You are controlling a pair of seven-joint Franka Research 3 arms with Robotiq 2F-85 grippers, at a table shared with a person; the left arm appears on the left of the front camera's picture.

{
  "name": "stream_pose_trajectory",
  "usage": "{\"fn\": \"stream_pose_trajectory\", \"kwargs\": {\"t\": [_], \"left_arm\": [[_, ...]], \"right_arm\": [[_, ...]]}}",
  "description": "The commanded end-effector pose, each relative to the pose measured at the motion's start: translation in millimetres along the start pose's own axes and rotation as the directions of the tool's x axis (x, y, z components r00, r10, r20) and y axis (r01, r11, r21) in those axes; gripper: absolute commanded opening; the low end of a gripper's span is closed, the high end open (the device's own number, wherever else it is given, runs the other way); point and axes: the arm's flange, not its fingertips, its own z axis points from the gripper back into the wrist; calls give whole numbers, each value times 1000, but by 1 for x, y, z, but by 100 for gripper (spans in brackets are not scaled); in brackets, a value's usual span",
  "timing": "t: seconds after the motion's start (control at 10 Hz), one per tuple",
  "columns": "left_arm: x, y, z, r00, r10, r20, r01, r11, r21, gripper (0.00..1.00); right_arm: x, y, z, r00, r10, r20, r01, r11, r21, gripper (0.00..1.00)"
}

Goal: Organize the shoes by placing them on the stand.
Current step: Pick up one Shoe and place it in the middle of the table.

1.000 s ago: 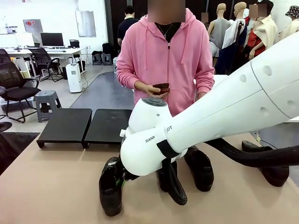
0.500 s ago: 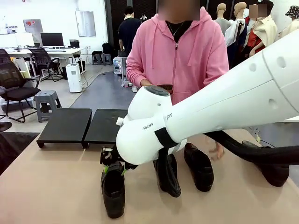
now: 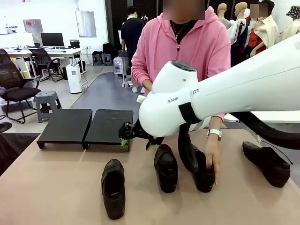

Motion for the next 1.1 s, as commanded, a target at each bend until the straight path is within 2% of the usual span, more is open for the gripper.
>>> {"fn": "stream_pose_trajectory", "kwargs": {"t": [0.0, 0.3, 0.4, 0.6, 0.8, 0.9, 1.0], "left_arm": [[-1, 1, 2, 1000, -13, 4, 13, 1000, -20, 100], [-1, 1, 2, 1000, -13, 4, 13, 1000, -20, 100], [-1, 1, 2, 1000, -13, 4, 13, 1000, -20, 100], [-1, 1, 2, 1000, -13, 4, 13, 1000, -20, 100], [-1, 1, 2, 1000, -13, 4, 13, 1000, -20, 100], [-1, 1, 2, 1000, -13, 4, 13, 1000, -20, 100], [-1, 1, 2, 1000, -13, 4, 13, 1000, -20, 100]], "right_arm": [[-26, 25, -13, 994, 87, -63, -86, 996, 26, 100], [-81, 83, -28, 946, 286, -155, -278, 958, 73, 100], [-90, 85, -30, 936, 316, -157, -310, 949, 63, 100], [-86, 75, -24, 940, 307, -152, -303, 952, 47, 100], [-71, 55, 30, 939, 327, -105, -323, 945, 57, 100], [-63, 34, 75, 914, 362, -182, -338, 929, 149, 100], [-46, -2, 118, 931, 318, -181, -298, 946, 129, 100]]}}
